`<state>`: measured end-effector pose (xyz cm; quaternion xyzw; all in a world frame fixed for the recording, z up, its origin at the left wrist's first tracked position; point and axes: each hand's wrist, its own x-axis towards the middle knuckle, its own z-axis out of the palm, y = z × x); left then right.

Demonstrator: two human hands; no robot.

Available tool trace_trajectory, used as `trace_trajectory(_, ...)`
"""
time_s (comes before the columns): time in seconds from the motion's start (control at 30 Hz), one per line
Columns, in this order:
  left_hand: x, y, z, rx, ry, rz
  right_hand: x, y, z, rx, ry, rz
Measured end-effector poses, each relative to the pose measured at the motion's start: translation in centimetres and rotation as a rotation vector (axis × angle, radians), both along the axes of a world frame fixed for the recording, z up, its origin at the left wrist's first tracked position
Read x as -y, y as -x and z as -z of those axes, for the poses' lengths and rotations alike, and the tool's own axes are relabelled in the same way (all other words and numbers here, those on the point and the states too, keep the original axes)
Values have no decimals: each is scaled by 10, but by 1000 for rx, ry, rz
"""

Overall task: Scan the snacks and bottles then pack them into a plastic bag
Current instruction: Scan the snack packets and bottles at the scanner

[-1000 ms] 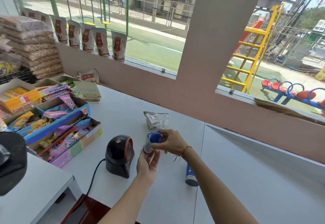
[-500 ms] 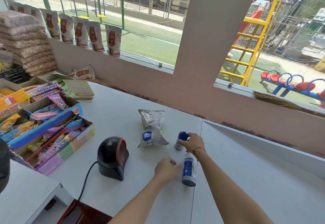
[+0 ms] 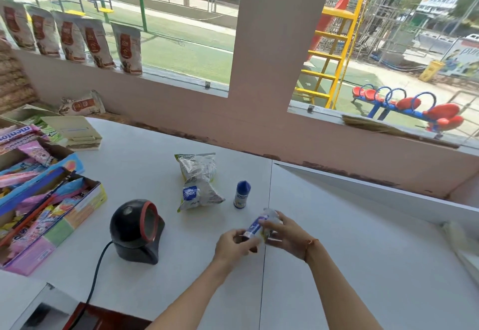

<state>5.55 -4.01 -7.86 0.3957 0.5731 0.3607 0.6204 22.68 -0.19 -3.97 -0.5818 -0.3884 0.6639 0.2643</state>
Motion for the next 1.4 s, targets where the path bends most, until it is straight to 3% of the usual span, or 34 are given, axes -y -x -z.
trace_trajectory(0.1, 8, 25, -1, 507, 123, -142, 3, 18, -12, -120, -105, -16)
trace_trajectory(0.2, 19, 43, -10, 846, 150, -357, -1, 65, -21, 24, -325, 13)
trace_trajectory(0.33, 21, 57, -19, 1039, 89, -672, -1, 126, -30, 129, -610, -126)
trace_trajectory(0.47, 23, 77, -20, 1086, 19, -813, -2, 158, -38, 125, -700, -249)
trace_trajectory(0.97, 20, 61, -27, 1068, 19, -926, -2, 150, -46, 37, -685, -249)
trace_trajectory(1.07, 15, 57, -23, 921, 87, -861, 0, 136, -39, 108, -708, -184)
trace_trajectory(1.2, 8, 49, -15, 650, 192, -790, 7, 113, -9, 372, -759, -47)
trace_trajectory(1.3, 5, 46, -13, 500, 164, -701, 12, 107, 11, 544, -800, -11)
trace_trajectory(1.4, 11, 51, -9, 312, 110, -536, 16, 106, 19, 552, -780, 17)
